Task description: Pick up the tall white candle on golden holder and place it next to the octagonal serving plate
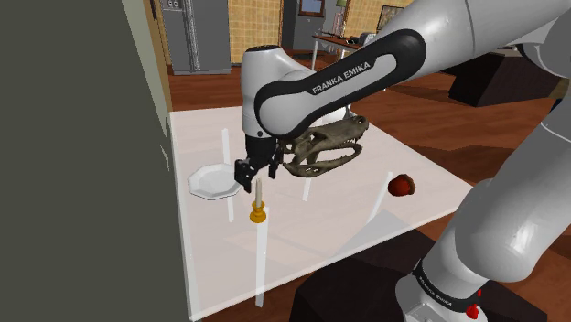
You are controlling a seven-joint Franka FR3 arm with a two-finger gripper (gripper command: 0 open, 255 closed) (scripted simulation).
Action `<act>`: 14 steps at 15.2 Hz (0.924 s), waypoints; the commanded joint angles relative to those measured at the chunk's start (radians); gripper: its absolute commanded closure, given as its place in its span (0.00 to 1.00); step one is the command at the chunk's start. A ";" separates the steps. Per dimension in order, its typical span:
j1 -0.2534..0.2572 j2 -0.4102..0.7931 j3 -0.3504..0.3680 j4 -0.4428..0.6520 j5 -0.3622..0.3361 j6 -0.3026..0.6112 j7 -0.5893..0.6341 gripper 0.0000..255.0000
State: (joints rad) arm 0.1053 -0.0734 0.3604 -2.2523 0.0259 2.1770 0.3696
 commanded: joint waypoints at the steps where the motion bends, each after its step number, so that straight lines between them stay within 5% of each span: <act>1: 0.000 0.000 0.000 0.000 0.000 0.000 0.000 0.00; 6: -0.001 -0.054 -0.006 0.077 0.018 -0.128 -0.015 0.00; 14: -0.001 -0.054 -0.006 0.077 0.018 -0.128 -0.015 0.00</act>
